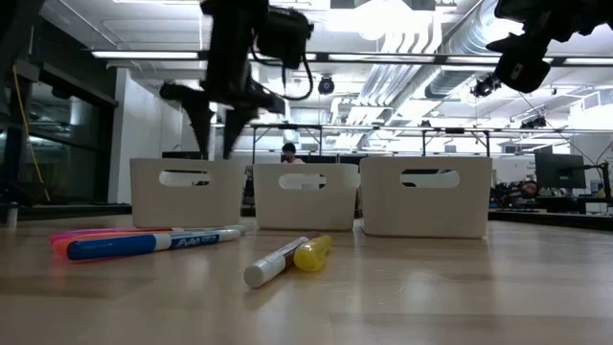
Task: Pick & Place Markers
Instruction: Put the pink pen into the left white bin
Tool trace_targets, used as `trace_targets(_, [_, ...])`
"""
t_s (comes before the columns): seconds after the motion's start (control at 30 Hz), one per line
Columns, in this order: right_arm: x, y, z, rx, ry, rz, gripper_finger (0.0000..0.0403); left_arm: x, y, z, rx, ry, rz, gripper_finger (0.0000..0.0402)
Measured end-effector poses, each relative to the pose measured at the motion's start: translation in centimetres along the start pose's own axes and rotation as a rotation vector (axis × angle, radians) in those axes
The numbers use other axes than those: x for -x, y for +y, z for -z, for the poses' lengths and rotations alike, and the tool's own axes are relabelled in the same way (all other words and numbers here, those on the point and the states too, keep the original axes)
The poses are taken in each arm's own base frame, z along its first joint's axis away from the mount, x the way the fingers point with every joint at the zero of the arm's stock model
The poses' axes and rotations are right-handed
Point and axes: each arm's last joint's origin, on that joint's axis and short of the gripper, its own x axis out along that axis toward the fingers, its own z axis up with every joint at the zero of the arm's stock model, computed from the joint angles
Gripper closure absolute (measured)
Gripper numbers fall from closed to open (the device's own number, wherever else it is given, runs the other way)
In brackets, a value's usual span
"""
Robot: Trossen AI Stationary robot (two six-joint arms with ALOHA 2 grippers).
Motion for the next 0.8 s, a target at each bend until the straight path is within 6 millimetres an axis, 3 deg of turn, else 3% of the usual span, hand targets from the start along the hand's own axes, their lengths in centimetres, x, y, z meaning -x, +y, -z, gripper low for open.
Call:
trace_targets(0.2, [0.0, 0.0, 0.1, -0.002, 0.012, -0.015, 0.0226, 3.2, -0.1, 5.1, -0.080, -0.072, 0.041, 0.0238])
trace_targets(0.4, [0.0, 0.0, 0.1, 0.001, 0.016, -0.016, 0.0226, 4.8, -0.3, 10.3, -0.117, -0.084, 0.079, 0.0238])
trace_targets(0.8, [0.0, 0.0, 0.1, 0.013, 0.019, -0.022, 0.0226, 5.2, -1.3, 17.7, -0.170, -0.010, 0.159, 0.0238])
